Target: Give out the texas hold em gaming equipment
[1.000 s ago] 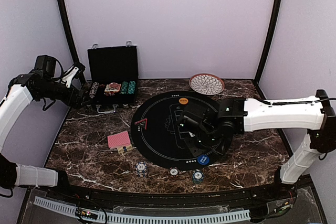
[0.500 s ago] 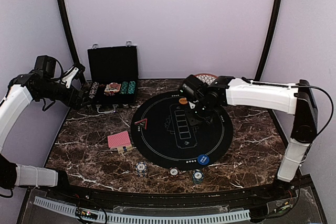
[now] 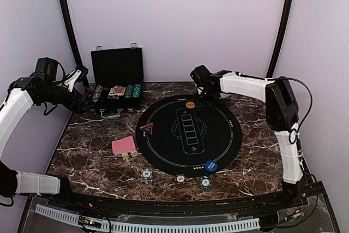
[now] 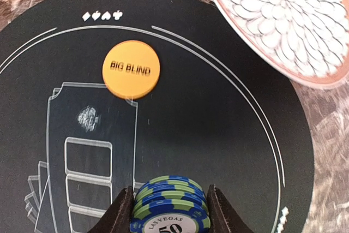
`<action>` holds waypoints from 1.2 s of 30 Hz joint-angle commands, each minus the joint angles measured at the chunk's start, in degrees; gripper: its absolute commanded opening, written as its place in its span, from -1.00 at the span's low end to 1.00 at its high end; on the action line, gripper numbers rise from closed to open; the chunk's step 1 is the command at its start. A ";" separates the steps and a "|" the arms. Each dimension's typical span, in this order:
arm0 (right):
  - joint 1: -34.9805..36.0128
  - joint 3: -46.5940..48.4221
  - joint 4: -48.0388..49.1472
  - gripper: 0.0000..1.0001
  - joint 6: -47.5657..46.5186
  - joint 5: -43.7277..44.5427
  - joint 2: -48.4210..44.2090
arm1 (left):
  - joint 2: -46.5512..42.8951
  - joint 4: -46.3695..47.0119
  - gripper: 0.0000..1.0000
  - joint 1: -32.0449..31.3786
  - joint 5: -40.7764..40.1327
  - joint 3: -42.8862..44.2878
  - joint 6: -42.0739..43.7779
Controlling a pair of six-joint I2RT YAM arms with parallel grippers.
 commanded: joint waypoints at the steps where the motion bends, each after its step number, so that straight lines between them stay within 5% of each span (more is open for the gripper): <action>1: -1.06 6.71 0.91 -1.00 -1.53 -0.70 3.84 | -1.52 -1.07 0.98 0.32 1.24 0.98 0.75; 19: -3.53 7.84 3.44 -0.90 -0.61 -3.08 11.18 | -0.44 -0.85 0.98 0.32 1.72 1.50 0.72; 36: -3.59 6.44 4.35 0.10 0.07 -4.71 9.20 | -1.30 -1.89 0.97 0.32 1.32 1.25 1.51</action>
